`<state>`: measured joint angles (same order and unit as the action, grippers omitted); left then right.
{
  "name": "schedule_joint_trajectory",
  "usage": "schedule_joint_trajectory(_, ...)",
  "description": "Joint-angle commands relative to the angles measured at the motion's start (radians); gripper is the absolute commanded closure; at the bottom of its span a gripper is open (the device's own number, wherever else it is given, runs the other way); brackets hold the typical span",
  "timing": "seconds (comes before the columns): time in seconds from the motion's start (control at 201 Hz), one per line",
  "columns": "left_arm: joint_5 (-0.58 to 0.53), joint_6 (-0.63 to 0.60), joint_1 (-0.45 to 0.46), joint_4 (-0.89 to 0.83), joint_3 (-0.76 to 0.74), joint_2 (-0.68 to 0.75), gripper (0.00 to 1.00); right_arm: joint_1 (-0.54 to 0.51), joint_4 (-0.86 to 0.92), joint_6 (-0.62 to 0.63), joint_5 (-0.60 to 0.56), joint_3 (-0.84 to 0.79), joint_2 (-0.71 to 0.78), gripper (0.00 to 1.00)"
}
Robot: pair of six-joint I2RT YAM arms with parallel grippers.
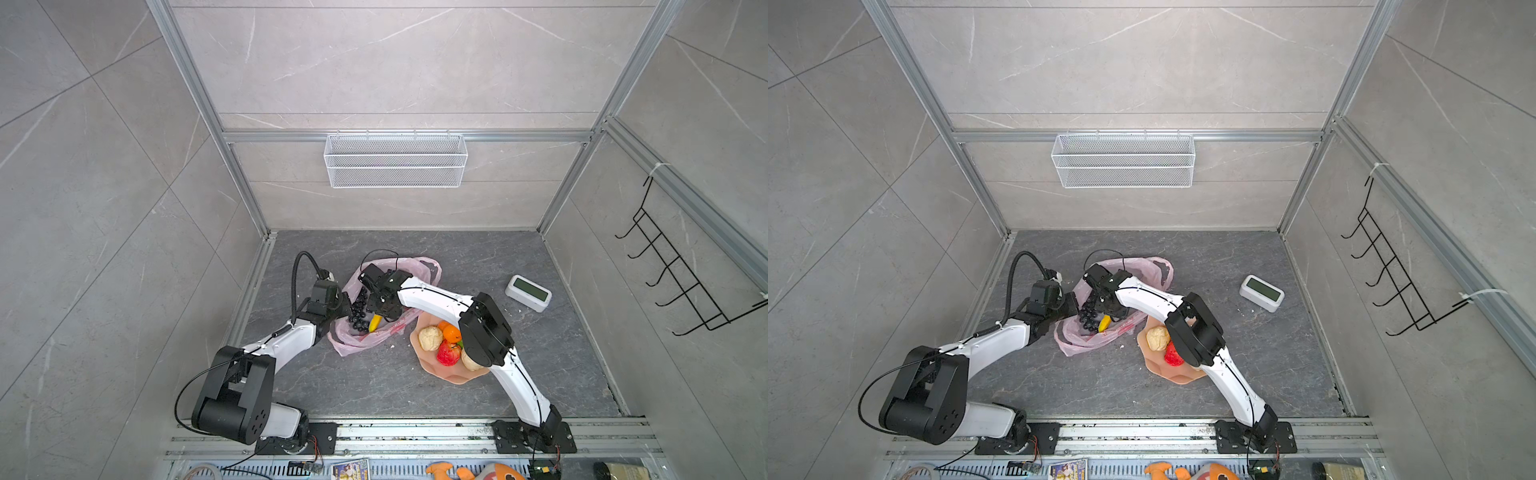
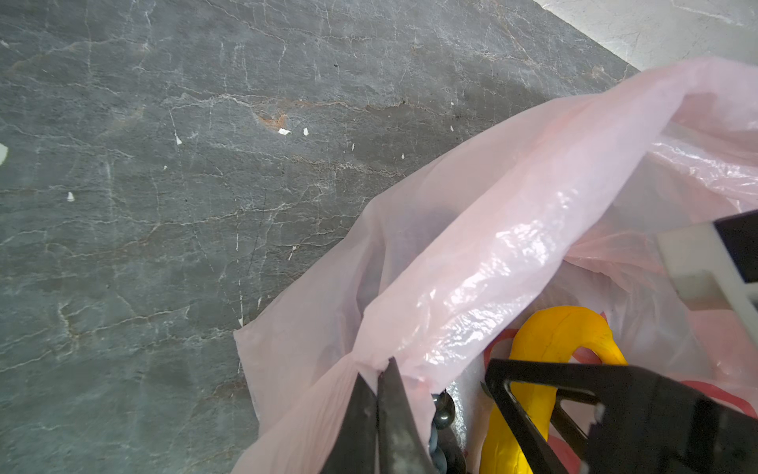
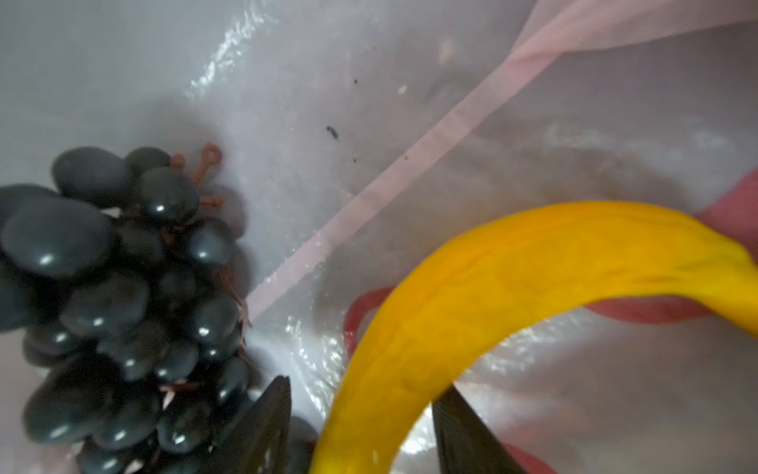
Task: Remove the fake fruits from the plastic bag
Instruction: 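Close the right gripper on the yellow banana's end, then lift the yellow banana out of the bag and carry it over the bowl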
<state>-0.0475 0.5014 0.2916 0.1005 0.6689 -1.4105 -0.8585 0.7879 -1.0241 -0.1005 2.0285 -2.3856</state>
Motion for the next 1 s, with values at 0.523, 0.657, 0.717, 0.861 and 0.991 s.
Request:
schedule_joint_trajectory(0.523, 0.006, 0.008, -0.006, 0.018, 0.007, 0.019, 1.0, -0.008, -0.269, -0.036, 0.029, -0.206, 0.185, 0.74)
schedule_joint_trajectory(0.657, 0.005, 0.008, -0.006, 0.018, 0.006, 0.024, 1.0, 0.006, -0.243, 0.001, 0.045, -0.176, 0.215, 0.74)
schedule_joint_trajectory(0.717, 0.007, 0.006, -0.006, 0.018, 0.007, 0.027, 1.0, 0.012, -0.253, 0.005, 0.045, -0.182, 0.231, 0.74)
schedule_joint_trajectory(0.861, 0.006, 0.002, -0.006, 0.021, 0.0, 0.041, 1.0, 0.02, -0.262, 0.019, 0.063, -0.175, 0.243, 0.74)
schedule_joint_trajectory(0.991, -0.006, -0.001, -0.006, 0.021, -0.005, 0.057, 1.0, 0.02, -0.252, 0.085, 0.13, -0.153, 0.257, 0.74)
